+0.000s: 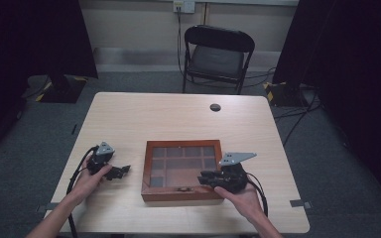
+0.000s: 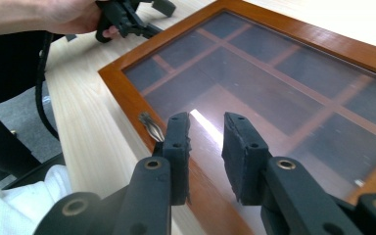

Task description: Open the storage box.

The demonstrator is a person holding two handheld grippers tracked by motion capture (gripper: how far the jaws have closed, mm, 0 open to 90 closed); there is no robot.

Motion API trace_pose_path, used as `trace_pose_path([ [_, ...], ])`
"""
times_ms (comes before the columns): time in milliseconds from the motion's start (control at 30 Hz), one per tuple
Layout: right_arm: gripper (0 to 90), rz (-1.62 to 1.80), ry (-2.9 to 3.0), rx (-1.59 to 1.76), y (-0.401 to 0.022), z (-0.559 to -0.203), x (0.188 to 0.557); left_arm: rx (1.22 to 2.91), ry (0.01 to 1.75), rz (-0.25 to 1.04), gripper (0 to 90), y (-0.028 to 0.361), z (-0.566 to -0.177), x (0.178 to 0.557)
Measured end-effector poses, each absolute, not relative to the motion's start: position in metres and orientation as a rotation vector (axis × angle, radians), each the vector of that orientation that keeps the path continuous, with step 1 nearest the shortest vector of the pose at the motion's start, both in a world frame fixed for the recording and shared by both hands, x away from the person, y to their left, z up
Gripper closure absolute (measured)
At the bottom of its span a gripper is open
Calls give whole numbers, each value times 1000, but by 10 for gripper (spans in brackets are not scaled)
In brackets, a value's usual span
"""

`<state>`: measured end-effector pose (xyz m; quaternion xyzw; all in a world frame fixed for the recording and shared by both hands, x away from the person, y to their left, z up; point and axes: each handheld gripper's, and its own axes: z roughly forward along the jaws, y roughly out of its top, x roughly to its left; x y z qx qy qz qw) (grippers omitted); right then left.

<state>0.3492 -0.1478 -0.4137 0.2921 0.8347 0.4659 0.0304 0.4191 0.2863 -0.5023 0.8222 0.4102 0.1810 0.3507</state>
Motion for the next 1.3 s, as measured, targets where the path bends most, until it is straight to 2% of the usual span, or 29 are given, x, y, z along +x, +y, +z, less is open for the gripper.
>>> trace_pose_path([
  [233,752,1432,2628,834,-127,-413,350,2128,1063,469,61,286,-502,419],
  [567,773,1391,2727,759,-106,-434,348,2129,1062,468,61,286,-502,419],
  [1300,804,1325,2737,702,-94,-437,347,2128,1065,459,55,286,-502,419],
])
